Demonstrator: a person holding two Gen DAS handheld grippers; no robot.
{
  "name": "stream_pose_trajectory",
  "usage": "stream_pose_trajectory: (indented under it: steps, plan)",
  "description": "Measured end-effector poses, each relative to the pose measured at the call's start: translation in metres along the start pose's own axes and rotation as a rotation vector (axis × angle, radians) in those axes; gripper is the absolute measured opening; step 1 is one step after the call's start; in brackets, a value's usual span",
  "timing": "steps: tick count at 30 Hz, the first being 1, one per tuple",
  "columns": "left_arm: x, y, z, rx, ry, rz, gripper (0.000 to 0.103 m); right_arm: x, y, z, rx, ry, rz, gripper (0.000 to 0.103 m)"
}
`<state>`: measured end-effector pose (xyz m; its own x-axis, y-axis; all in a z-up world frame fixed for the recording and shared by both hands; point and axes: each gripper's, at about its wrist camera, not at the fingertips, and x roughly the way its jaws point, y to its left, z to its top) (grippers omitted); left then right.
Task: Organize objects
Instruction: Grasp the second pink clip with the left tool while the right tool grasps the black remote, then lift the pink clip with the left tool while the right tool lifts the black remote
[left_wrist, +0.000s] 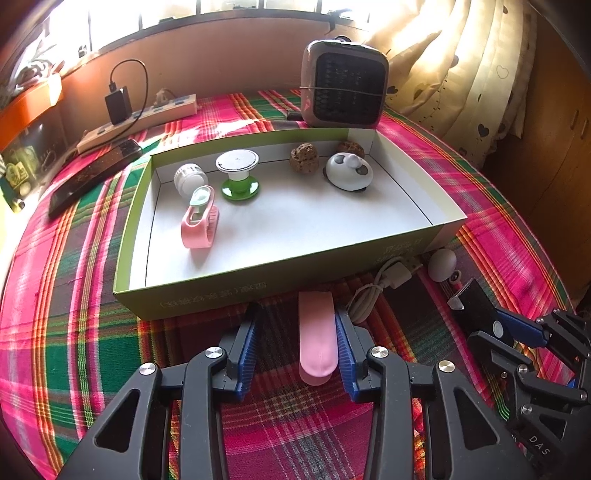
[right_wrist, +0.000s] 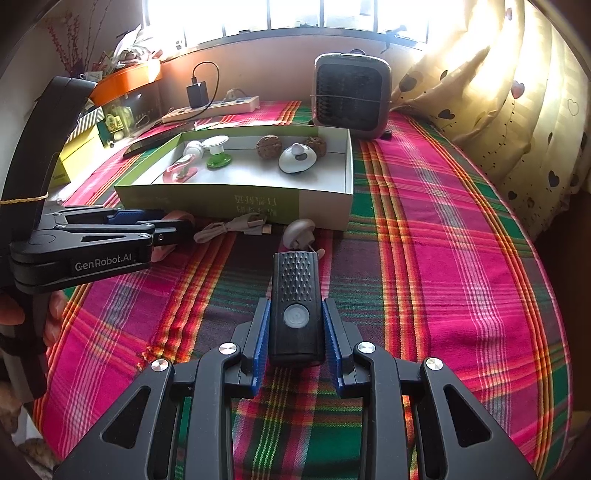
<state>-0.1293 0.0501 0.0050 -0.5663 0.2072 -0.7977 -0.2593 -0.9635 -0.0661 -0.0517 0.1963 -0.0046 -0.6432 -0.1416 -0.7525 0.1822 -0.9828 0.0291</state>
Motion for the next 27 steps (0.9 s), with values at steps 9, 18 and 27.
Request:
stream_pose_trajectory:
  steps: [9,18,27]
  plan:
    - [-0.002,0.006,-0.004,-0.02,-0.001,0.002,0.026,-0.002,-0.005,-0.007,0.037,-0.007,0.052,0.046]
    - [-0.004,0.009,-0.008,-0.031,-0.01,-0.001,0.026,-0.002,-0.001,-0.007,0.028,-0.009,0.032,0.047]
    - [-0.005,0.008,-0.011,-0.019,-0.024,0.009,0.026,0.0,-0.003,-0.006,0.034,-0.006,-0.002,0.034]
